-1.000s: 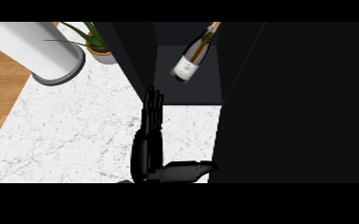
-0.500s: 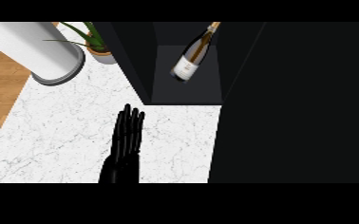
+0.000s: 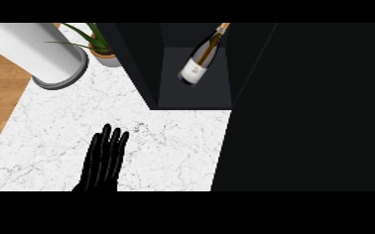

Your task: Pick up the wine, place it into the cabinet and close the cabinet

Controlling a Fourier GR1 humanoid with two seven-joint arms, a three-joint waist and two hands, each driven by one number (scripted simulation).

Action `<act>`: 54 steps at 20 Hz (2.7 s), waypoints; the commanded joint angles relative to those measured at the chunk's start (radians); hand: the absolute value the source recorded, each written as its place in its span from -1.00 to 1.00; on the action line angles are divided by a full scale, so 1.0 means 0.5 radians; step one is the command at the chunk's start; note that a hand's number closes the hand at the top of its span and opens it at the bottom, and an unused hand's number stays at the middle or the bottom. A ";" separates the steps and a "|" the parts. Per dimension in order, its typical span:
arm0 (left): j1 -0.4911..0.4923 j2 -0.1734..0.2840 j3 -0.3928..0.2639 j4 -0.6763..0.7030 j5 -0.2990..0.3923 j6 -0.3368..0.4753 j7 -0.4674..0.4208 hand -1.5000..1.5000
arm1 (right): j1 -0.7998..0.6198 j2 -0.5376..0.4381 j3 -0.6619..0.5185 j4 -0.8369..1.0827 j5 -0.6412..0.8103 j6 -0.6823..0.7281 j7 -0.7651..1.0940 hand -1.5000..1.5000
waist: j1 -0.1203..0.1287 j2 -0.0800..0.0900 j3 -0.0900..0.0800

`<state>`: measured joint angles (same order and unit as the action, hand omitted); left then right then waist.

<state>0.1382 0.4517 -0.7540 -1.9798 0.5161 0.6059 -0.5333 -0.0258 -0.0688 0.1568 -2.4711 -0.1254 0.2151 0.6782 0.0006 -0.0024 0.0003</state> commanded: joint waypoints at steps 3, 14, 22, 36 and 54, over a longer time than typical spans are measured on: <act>0.124 0.169 0.230 -0.101 0.140 -0.164 -0.025 -1.00 | 0.199 0.077 0.179 -0.215 -0.369 -0.012 0.236 1.00 | -0.004 -0.002 -0.001; 0.326 0.346 0.734 -0.121 0.442 -0.483 -0.092 -1.00 | 0.241 0.122 0.900 -0.214 0.002 0.030 0.196 1.00 | 0.000 -0.005 -0.003; 0.530 0.569 1.145 -0.152 0.678 -0.797 -0.012 -1.00 | 0.143 0.138 1.474 -0.231 0.359 -0.334 0.279 1.00 | 0.003 -0.013 -0.005; 0.460 0.615 1.372 0.033 0.797 -1.061 0.072 -1.00 | -0.355 0.133 1.768 0.311 0.584 -0.935 0.012 1.00 | 0.014 -0.008 -0.008; 0.289 0.454 1.258 -0.009 0.762 -1.015 0.215 -1.00 | -1.483 0.121 1.210 0.810 0.129 -1.473 0.173 1.00 | 0.086 0.016 -0.008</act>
<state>0.2942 0.7217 -0.0841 -1.9912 0.9369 0.0750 -0.4106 -0.5890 -0.1308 0.8310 -2.2312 -0.0153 -0.4840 0.7675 0.0394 0.0034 -0.0035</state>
